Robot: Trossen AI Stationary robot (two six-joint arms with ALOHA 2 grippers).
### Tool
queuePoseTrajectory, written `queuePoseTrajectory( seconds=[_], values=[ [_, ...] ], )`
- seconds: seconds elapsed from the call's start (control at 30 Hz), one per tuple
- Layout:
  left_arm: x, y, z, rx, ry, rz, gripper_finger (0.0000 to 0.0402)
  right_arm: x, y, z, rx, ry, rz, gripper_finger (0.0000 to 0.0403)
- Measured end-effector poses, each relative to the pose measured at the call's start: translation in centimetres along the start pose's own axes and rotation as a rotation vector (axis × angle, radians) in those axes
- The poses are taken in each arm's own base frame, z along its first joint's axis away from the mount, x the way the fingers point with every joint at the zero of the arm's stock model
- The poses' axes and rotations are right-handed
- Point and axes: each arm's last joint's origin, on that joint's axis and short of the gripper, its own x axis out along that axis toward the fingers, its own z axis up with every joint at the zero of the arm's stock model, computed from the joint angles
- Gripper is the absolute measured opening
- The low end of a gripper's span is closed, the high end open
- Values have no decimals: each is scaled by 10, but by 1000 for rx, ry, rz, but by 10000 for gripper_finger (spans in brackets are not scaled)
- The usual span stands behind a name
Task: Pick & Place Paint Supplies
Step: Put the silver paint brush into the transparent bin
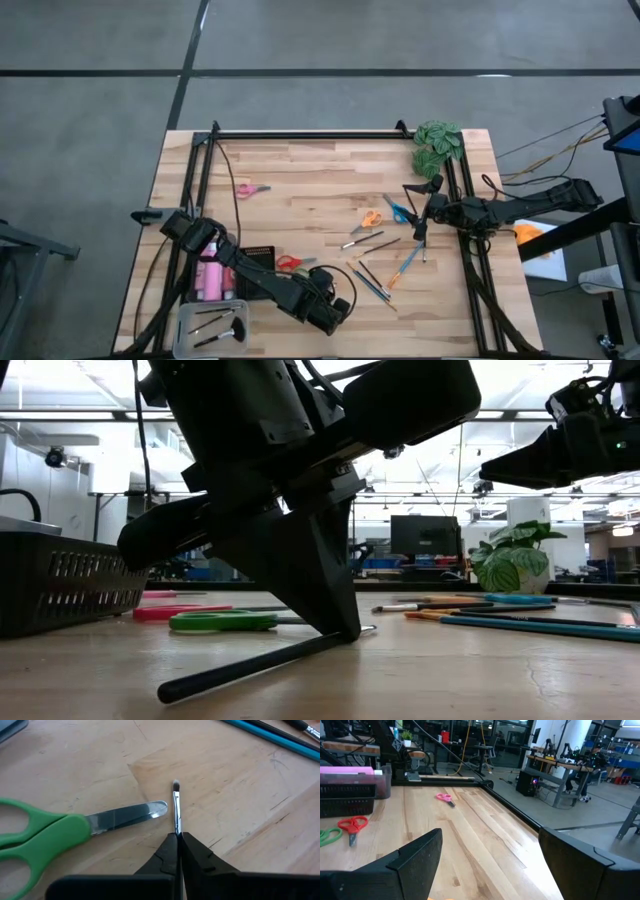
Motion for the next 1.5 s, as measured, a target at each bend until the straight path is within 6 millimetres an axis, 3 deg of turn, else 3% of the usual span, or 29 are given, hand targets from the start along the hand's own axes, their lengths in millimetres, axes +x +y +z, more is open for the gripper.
queuePoseTrajectory(
  seconds=[0.33, 0.77, 0.93, 1.17, 1.5],
  values=[
    [-6, -1, 2, -2, 11, -10, 7, 0, 0, 0, -2, 1, 0, 329],
    [-38, -4, 15, 10, 0, -55, 7, 0, 0, 0, 0, -1, 0, 329],
    [-56, 0, 19, 24, 71, -34, 7, 0, 0, 0, -1, -1, 0, 329],
    [-99, 10, 17, 91, 176, -13, 7, 0, 0, 0, 0, -1, 0, 329],
    [-189, 30, -1, 225, 157, -136, 7, 0, 0, 0, -1, -1, 0, 329]
  ],
)
